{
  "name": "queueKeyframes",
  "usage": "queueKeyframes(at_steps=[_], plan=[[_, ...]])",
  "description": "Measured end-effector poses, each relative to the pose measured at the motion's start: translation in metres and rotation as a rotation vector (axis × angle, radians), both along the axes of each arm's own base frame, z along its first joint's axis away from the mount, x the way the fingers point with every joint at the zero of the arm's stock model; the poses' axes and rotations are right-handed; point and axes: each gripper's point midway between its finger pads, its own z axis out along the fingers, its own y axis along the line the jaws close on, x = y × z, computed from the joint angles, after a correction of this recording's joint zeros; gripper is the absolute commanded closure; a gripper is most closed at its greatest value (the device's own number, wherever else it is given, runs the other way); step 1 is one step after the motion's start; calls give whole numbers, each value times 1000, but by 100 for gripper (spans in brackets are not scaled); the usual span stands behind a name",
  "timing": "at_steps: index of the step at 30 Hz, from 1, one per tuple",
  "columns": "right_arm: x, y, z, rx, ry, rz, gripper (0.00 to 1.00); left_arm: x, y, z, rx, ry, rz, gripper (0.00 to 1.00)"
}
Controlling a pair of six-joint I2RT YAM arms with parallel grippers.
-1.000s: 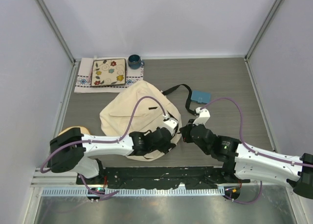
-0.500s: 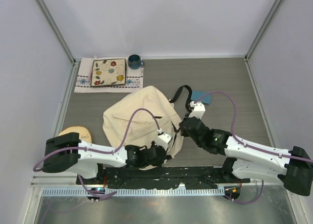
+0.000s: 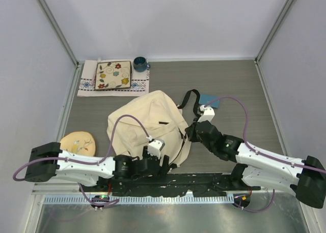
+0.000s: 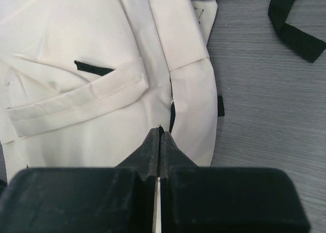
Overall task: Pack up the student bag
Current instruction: Zip the student bag at the center of the board.
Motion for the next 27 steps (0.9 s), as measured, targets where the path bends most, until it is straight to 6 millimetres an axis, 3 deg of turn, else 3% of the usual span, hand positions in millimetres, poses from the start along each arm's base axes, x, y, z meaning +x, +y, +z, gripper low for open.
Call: queueKeyframes(at_steps=[5, 8, 12, 15, 18, 23, 27], plan=[[-12, -5, -10, 37, 11, 14, 99, 15, -1, 40, -59, -92, 31, 5], [-17, -7, -17, 38, 23, 16, 99, 27, -19, 73, -100, -150, 34, 4], [-20, -9, -24, 34, 37, 14, 99, 41, -48, 97, -119, -191, 29, 5], [-20, -10, -25, 35, 42, 8, 99, 45, -68, 87, -83, -186, 8, 8], [-21, -12, -27, 31, 51, -6, 99, 46, -79, 65, -32, -162, -13, 14], [-22, -17, -29, 25, 60, -19, 99, 41, -85, 27, 51, -119, -33, 25], [-23, -19, -25, 34, 52, -23, 99, 42, -85, 12, 76, -105, -14, 35]])
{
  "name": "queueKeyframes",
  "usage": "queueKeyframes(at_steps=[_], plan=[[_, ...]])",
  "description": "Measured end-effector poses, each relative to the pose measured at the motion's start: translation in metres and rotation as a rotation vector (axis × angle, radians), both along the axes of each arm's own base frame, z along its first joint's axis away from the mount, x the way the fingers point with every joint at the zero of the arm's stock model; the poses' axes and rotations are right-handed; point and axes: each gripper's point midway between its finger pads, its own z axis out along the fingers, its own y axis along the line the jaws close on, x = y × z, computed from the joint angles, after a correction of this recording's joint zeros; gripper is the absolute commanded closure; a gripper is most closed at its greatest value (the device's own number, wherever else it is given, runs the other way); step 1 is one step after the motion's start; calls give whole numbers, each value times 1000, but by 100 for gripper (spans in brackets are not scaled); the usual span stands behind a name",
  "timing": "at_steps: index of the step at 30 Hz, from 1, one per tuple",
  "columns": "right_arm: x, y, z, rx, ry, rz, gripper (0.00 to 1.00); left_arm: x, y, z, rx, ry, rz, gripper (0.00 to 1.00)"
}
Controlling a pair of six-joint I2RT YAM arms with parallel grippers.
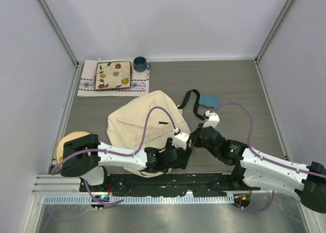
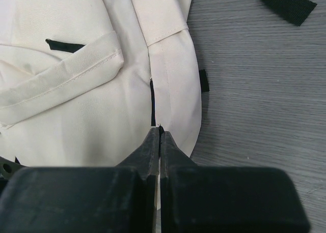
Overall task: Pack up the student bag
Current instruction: Zip the student bag at the center of the board.
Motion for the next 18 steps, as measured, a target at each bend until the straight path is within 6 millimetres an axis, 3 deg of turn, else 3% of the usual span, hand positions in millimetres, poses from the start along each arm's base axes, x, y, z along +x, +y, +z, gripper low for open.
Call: queueKeyframes(at_steps=[1, 2, 4, 5, 7, 18], plan=[[0, 0, 1, 2, -1, 0, 99, 1, -1, -1, 1, -1, 3, 40], [0, 0, 1, 3, -2, 0, 99, 2, -2, -1, 2, -4, 10, 54], [0, 0, 1, 3, -2, 0, 99, 5, -5, -1, 4, -14, 23, 70], [0, 0, 1, 2, -2, 1, 99, 7, -5, -1, 5, -19, 29, 85], [0, 0, 1, 2, -2, 0, 99, 11, -5, -2, 11, -29, 40, 97], [16, 15, -25, -133, 38, 14, 99, 7, -3, -14, -76, -7, 40, 100]])
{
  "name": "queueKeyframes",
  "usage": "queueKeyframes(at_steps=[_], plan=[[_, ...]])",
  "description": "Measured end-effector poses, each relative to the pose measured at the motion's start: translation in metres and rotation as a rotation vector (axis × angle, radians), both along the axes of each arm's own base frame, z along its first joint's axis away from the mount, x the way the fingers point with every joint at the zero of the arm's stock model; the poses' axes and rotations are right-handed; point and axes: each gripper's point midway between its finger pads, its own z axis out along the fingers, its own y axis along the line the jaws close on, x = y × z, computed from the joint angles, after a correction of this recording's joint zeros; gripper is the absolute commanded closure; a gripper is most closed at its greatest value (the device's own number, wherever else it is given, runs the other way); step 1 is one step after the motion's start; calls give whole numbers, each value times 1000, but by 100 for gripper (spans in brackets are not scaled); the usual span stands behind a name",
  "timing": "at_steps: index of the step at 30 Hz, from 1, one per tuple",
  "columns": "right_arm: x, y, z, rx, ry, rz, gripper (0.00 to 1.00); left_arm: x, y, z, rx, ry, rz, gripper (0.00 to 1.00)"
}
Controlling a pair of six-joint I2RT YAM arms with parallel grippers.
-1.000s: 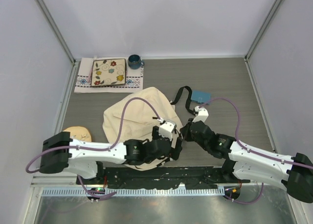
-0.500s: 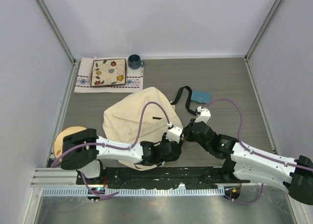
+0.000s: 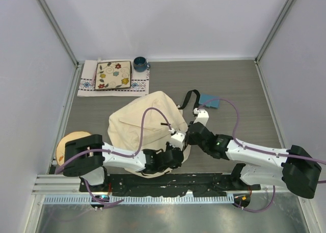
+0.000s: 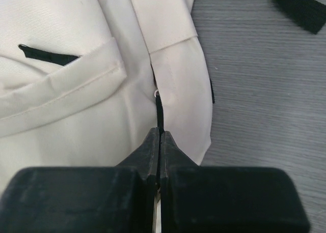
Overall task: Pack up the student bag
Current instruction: Zip the student bag at the center of the board.
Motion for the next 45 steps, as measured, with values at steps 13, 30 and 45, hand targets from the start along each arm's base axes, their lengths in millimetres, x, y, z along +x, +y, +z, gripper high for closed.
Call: queueKeyframes(at_steps=[13, 30, 45], plan=[[24, 11, -11, -43, 41, 15, 99, -29, -4, -1, -42, -34, -57, 100], [9, 15, 25, 121, -9, 68, 99, -29, 48, 27, -31, -61, -3, 16], [-1, 1, 9, 86, 1, 44, 99, -11, -19, 86, -108, -66, 32, 19]])
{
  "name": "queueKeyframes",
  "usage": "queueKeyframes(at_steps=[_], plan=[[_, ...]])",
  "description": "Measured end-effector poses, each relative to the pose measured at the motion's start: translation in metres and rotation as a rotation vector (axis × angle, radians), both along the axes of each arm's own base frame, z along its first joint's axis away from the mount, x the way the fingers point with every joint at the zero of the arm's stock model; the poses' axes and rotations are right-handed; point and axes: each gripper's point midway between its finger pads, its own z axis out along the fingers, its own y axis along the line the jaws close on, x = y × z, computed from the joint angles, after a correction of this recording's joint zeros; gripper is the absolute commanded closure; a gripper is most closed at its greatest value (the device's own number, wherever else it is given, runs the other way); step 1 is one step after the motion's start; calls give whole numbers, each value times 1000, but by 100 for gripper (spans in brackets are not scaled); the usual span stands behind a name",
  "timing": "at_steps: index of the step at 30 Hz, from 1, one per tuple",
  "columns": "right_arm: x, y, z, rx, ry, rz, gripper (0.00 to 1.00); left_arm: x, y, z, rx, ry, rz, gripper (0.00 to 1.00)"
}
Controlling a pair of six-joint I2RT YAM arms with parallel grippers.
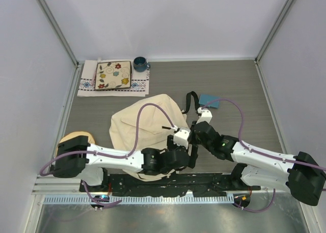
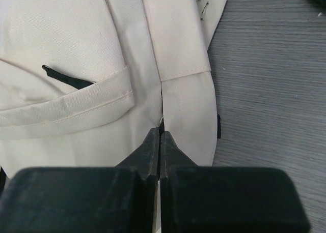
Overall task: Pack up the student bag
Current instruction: Zip the student bag at the center of the board.
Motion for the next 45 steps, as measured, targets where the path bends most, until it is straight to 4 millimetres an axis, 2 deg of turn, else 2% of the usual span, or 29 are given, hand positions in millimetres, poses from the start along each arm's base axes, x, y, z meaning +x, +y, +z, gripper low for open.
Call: queueKeyframes(at_steps=[3, 7, 14, 16, 17, 19, 20, 23, 38, 45], plan=[[1, -1, 1, -4, -4, -7, 99, -2, -4, -18, 20, 40, 14, 30], [2, -2, 2, -9, -7, -13, 99, -2, -1, -38, 67, 78, 47, 35], [1, -4, 7, 0, -16, -16, 99, 6, -8, -42, 65, 86, 105, 47], [0, -5, 9, 2, -18, -16, 99, 10, -10, -41, 62, 81, 120, 59], [0, -6, 9, 3, -18, -16, 99, 12, -11, -40, 61, 81, 127, 68], [0, -6, 9, 1, -17, -16, 99, 16, -10, -41, 60, 83, 140, 78], [-1, -7, 9, -1, -16, -16, 99, 18, -9, -43, 64, 84, 150, 87], [-1, -7, 8, -4, -14, -15, 99, 21, -8, -47, 65, 93, 165, 100], [2, -3, -3, -59, 13, -3, 99, 16, -10, -62, 57, 109, 133, 100], [10, 4, -19, -139, 55, 16, 99, 7, -11, -72, 35, 84, 69, 100]])
